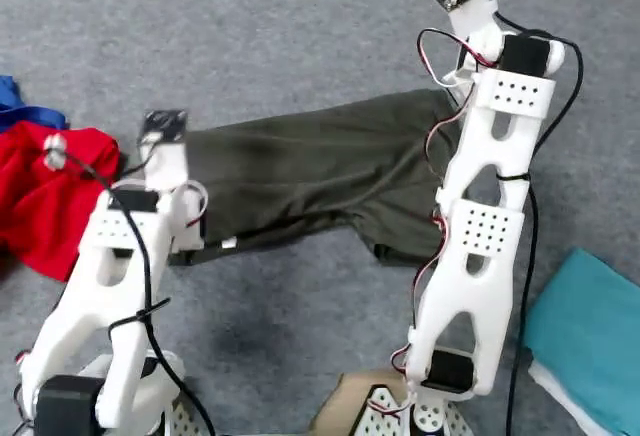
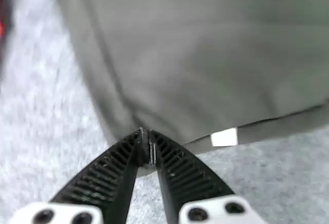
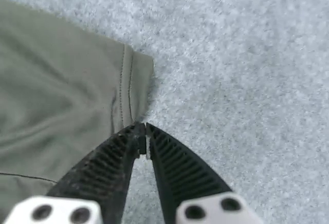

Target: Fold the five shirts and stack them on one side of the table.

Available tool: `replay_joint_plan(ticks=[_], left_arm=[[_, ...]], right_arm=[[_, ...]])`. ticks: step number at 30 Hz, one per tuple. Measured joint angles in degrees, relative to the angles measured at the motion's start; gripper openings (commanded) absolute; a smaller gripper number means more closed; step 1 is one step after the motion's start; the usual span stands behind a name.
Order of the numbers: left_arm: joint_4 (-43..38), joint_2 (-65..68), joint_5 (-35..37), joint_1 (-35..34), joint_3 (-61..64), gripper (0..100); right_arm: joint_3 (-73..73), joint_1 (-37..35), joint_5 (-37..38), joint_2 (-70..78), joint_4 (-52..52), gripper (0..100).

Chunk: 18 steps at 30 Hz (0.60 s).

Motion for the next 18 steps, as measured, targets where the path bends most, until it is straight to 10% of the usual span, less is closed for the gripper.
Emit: replay_joint_plan(ticks=[18], left_arm=[[1.49, 7.21, -10.99, -9.49, 3.78, 2]], right_arm=[[4.92, -6.68, 0.0, 16.97, -11.6, 0.5]])
